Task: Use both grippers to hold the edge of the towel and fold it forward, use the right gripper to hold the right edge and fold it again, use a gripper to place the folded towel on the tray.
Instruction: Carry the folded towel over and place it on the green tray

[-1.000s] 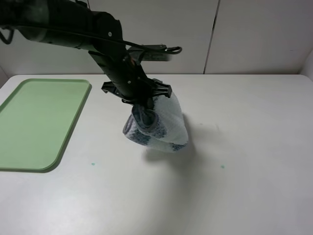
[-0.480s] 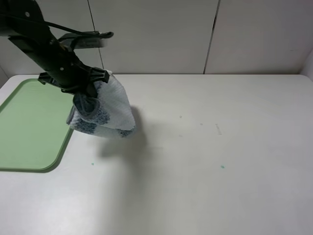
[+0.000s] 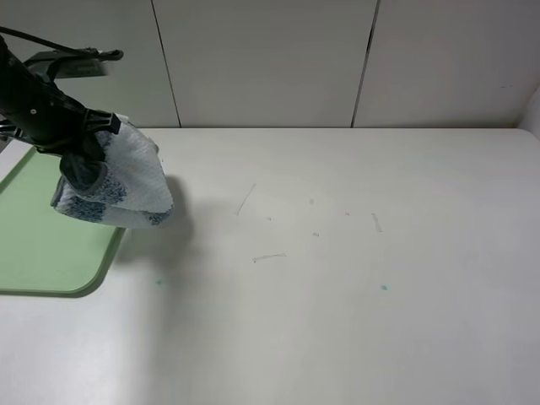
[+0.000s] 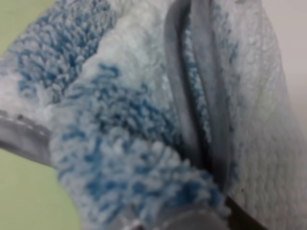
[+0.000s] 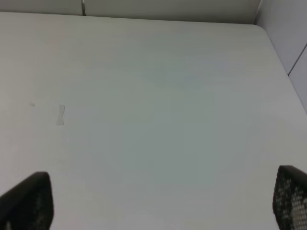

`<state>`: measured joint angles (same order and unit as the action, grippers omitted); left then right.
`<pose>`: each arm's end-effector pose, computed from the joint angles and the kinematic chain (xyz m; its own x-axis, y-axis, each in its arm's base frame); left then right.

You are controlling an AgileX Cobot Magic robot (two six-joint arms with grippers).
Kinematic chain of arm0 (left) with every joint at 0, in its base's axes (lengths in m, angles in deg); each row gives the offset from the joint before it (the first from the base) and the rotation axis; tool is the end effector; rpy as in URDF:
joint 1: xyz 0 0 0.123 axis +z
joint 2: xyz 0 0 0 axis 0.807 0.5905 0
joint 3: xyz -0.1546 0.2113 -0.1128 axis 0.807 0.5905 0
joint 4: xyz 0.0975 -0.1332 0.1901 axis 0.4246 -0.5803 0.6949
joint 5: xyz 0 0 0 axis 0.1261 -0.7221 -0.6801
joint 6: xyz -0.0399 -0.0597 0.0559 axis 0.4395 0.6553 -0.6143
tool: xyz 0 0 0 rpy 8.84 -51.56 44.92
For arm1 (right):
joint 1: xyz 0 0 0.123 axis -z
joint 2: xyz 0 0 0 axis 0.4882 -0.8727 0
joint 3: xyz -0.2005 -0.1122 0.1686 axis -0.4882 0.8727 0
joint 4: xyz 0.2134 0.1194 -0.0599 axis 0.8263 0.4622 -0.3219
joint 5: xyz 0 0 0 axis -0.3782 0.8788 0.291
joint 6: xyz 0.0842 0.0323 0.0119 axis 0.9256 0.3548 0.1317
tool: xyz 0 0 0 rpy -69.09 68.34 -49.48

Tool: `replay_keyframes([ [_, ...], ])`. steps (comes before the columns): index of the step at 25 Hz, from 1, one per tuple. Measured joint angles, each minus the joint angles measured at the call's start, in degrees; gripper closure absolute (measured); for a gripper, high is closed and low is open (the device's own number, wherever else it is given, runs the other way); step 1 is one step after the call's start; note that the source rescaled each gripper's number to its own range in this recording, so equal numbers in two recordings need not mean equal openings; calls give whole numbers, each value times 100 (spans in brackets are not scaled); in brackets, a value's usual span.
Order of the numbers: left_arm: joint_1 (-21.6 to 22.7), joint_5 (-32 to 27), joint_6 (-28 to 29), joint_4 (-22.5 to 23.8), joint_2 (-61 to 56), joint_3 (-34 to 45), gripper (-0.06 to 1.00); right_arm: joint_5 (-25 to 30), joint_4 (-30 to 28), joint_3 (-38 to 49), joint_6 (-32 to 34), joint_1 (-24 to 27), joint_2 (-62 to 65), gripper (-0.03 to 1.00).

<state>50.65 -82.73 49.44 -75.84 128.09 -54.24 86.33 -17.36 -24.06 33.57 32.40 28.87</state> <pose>0.3447 -0.0230 0.2135 -0.8730 0.0314 -0.4867 0.0614 0.9971 -0.0458 -0.0047 0.0010 0.2808 -0.4179 -0.0392 -0.9077 0.0221 0.9983 -0.0533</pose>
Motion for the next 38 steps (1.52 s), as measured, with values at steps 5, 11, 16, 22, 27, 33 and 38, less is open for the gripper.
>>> replay_keyframes([
  [5,477,398,-197,0,35,0,77,0,0,0,0,0,0,-3],
  [11,843,895,-220,0,333,0,77,0,0,0,0,0,0,-3],
  [16,1031,1444,-301,19,552,0,77,0,5,0,0,0,0,-3],
  [22,1097,1660,-345,19,824,18,77,0,11,0,0,0,0,-3],
  [27,1108,1678,-345,19,835,28,57,0,23,0,0,0,0,-3],
  [33,1176,1731,-370,19,829,28,-1,0,23,0,0,0,0,-3],
  [38,1176,1564,-456,19,666,28,-5,0,23,0,0,0,0,-3],
])
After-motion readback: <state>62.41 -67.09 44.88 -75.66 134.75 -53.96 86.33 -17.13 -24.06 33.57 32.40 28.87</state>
